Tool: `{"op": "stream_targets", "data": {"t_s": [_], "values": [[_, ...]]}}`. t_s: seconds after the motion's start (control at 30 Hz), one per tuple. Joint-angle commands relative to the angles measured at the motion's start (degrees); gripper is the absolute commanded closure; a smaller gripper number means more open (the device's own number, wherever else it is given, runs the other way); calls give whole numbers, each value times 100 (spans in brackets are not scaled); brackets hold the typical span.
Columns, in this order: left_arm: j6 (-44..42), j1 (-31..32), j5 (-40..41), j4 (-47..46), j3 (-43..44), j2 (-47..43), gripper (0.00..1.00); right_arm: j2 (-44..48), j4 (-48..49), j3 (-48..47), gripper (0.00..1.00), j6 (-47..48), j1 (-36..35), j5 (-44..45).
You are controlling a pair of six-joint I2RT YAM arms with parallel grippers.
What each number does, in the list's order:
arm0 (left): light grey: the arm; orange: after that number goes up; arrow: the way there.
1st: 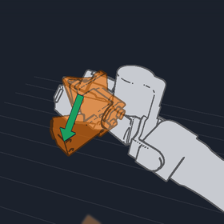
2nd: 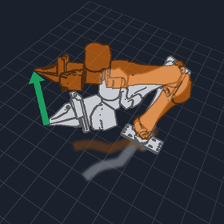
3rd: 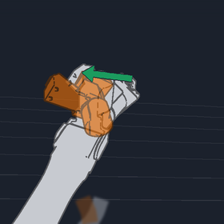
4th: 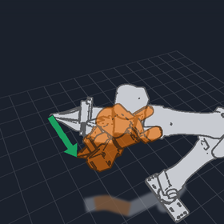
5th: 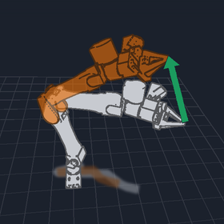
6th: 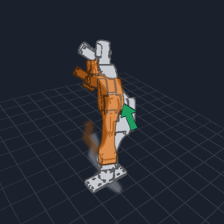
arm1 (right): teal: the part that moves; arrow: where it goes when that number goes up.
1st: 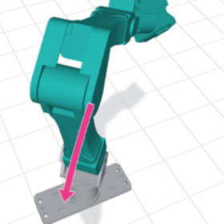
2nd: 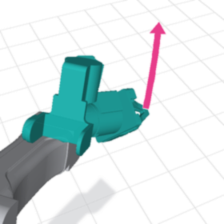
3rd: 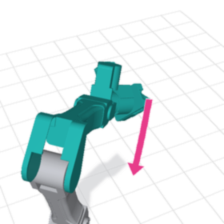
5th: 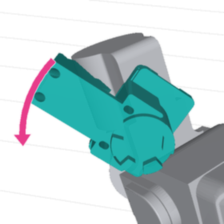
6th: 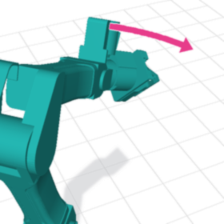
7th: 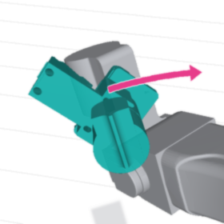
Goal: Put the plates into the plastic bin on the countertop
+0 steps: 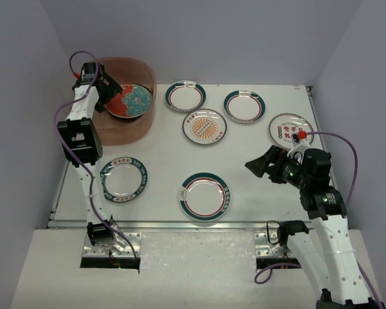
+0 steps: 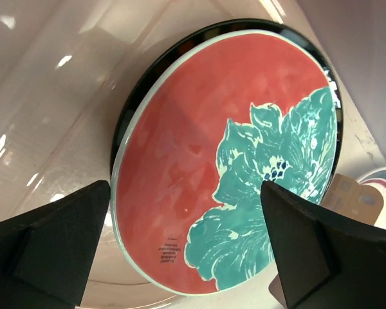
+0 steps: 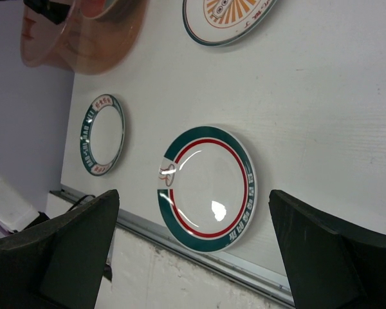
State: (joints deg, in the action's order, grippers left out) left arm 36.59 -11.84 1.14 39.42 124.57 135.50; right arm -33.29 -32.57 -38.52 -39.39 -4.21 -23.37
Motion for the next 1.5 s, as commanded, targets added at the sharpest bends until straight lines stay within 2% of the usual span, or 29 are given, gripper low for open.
{"op": "stream_targets", "data": {"t_s": [0.0, 0.1, 0.3, 0.4, 0.57, 0.7, 0.73, 0.77, 0.8, 0.87, 0.9, 1.1, 1.13, 1.17, 1.2, 1.27, 1.4, 1.47], "values": [[-604, 311, 510, 281, 807, 68, 0, -345, 259, 116, 1, 279, 25, -199], [-662, 341, 552, 591, 1055, 236, 0, -607, 301, 244, 1, 402, 25, -447], [-617, 344, 960, 721, 751, -366, 0, -1323, 359, 538, 1, 837, 4, -988], [-521, 393, 829, 531, 305, -1338, 0, -1888, 849, 931, 1, 889, -221, -1294], [-607, 907, 201, -210, -844, -3760, 0, -3354, 2164, 1401, 6, 810, -1101, -1170], [-614, 1413, -284, -857, -2366, -5370, 0, -4029, 3254, 1745, 17, 448, -1171, -797], [-585, 1543, -387, -1060, -3010, -5912, 0, -4166, 3558, 1824, 19, 368, -1178, -695], [-583, 1608, -395, -1076, -3061, -6220, 0, -4177, 3729, 1830, 21, 277, -1179, -632], [-559, 1638, -627, -1363, -3766, -6495, 0, -4355, 3919, 1885, 26, 227, -1179, -640], [-459, 1656, -1331, -1932, -5153, -7319, 0, -4910, 4405, 1855, 49, 79, -1186, -897], [-472, 1653, -1579, -2108, -5575, -7576, 0, -5103, 4552, 1836, 57, 13, -1188, -970], [-645, 1659, -2624, -2537, -7328, -8249, 0, -5814, 5569, 1900, 81, -429, -1223, -1429], [-671, 1659, -2770, -2571, -7512, -8259, 0, -5882, 5654, 1891, 86, -464, -1223, -1548], [-695, 1659, -2985, -2587, -7830, -8283, 0, -5890, 5576, 1820, 99, -464, -1215, -1660], [-712, 1659, -3158, -2604, -7860, -8285, 0, -5891, 5569, 1782, 100, -464, -1214, -1671], [-706, 1759, -3659, -2749, -8472, -8284, 0, -5336, 5318, 1725, 100, -466, -1214, -1520], [-748, 2287, -3842, -2851, -8831, -7940, 0, -4589, 4332, 1283, 100, -212, -1222, -1466], [-694, 2527, -3887, -3119, -8996, -7742, 0, -4410, 4262, 1059, 100, -250, -1214, -1730]]}}
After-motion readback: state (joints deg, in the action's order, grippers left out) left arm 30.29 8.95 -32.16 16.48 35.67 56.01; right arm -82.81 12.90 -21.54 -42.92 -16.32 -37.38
